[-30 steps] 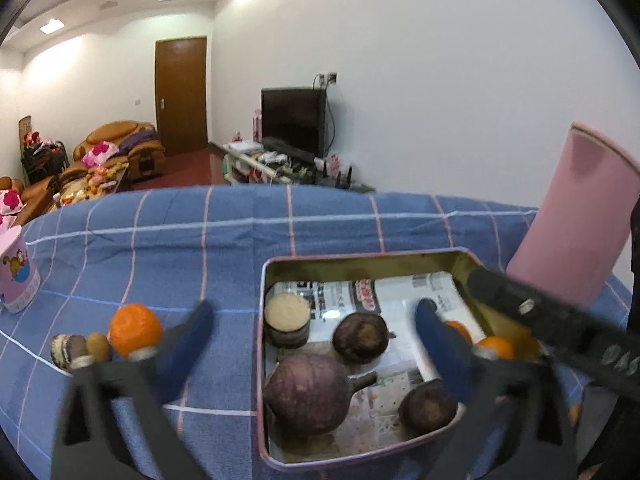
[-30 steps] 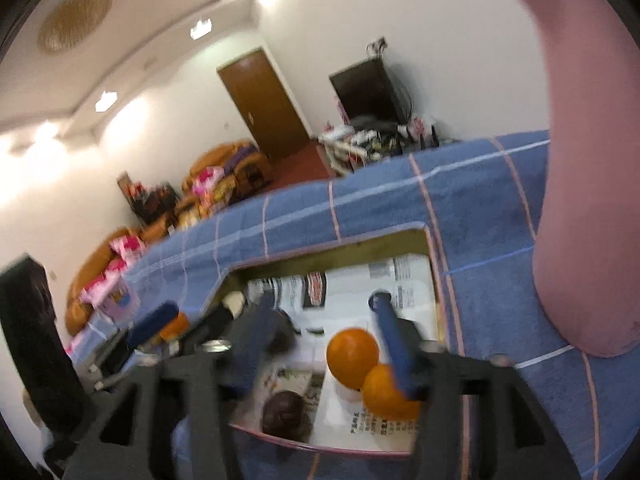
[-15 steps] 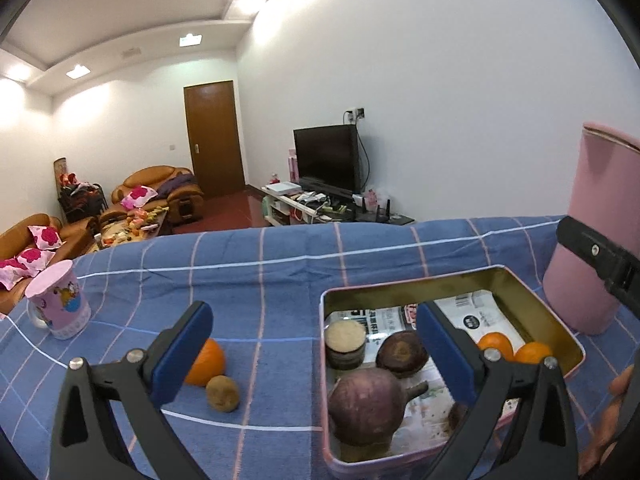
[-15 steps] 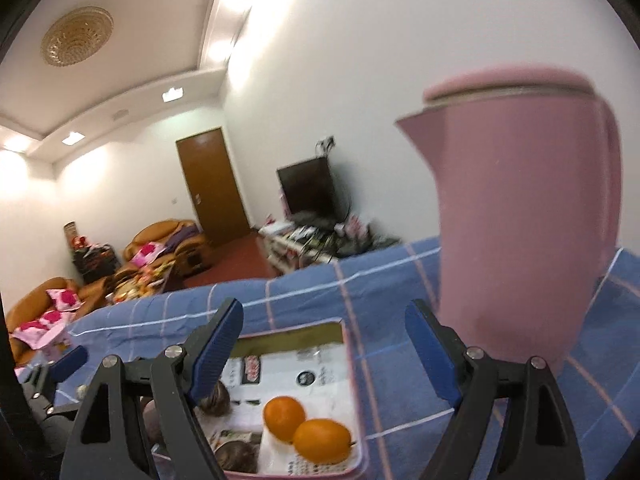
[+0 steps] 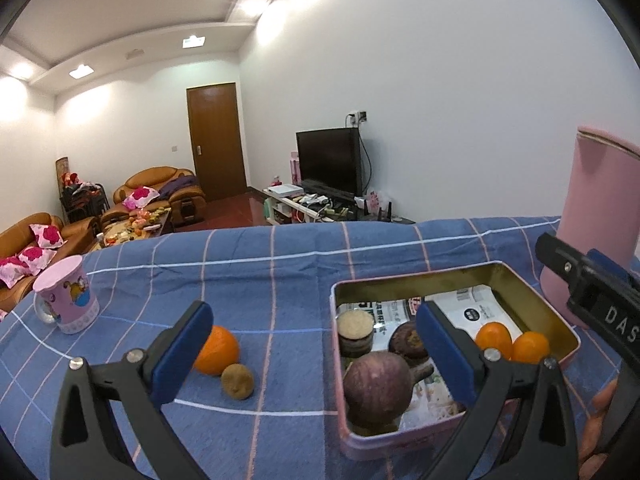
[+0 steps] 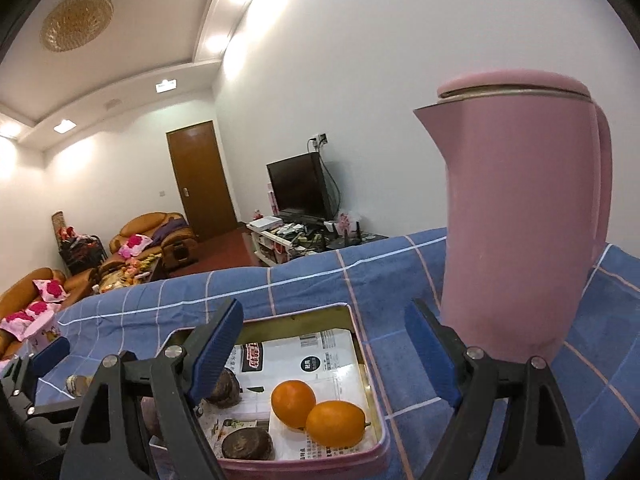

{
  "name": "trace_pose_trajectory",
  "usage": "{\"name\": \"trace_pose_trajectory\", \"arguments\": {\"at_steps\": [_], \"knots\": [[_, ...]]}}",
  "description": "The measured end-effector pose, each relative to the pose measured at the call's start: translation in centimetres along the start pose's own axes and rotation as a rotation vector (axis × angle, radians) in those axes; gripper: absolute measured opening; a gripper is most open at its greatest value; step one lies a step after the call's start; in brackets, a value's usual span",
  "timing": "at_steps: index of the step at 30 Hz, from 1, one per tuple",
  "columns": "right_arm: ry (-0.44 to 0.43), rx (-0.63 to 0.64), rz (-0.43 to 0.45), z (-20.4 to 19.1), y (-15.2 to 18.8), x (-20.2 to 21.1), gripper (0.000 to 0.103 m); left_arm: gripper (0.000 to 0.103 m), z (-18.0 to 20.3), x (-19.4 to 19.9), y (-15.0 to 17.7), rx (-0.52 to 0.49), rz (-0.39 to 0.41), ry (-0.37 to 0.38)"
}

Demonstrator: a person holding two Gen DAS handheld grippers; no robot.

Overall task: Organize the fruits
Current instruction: 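Move both tools back from the tin toward the remaining items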

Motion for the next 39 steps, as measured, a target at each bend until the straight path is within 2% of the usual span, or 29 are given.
{"name": "trace_pose_trajectory", "arguments": {"at_steps": [7, 19, 26, 34, 39], "knots": [[0.001, -0.007, -0.024, -1.8, 0.8, 0.3, 0.084, 0.103, -2.0, 0.1, 0.6, 0.032, -0.028, 0.017], [-0.069, -0.036, -0.077, -5.8, 2.2, -0.9, 0.084, 0.103, -8.5, -0.3, 1.4, 0.041, -0.042, -0.061], [-0.098, 0.009, -0.086, -9.9, 3.1, -1.3, 0.084, 0.103, -12.3, -0.8, 1.5, 0.037, -0.048, -0.108], [-0.106, 0.097, -0.095, -14.7, 3.7, -1.8, 0.084, 0.103, -18.4, -2.4, 1.6, 0.083, -0.098, -0.174], [-0.120, 0.228, -0.121, -18.7, 4.5, -2.4, 0.084, 0.103, -22.5, -3.9, 1.9, 0.096, -0.158, -0.276]]}}
Point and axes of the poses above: each gripper's, at about its wrist camera, not at the fingertips, and x roughly against the way its jaws point, z to its right, y to its underside, the point moved 8 cm from there along -x, roughly the way its jaws point, and after that the axes turned 13 degrees about -z, right-handed, at the moved point
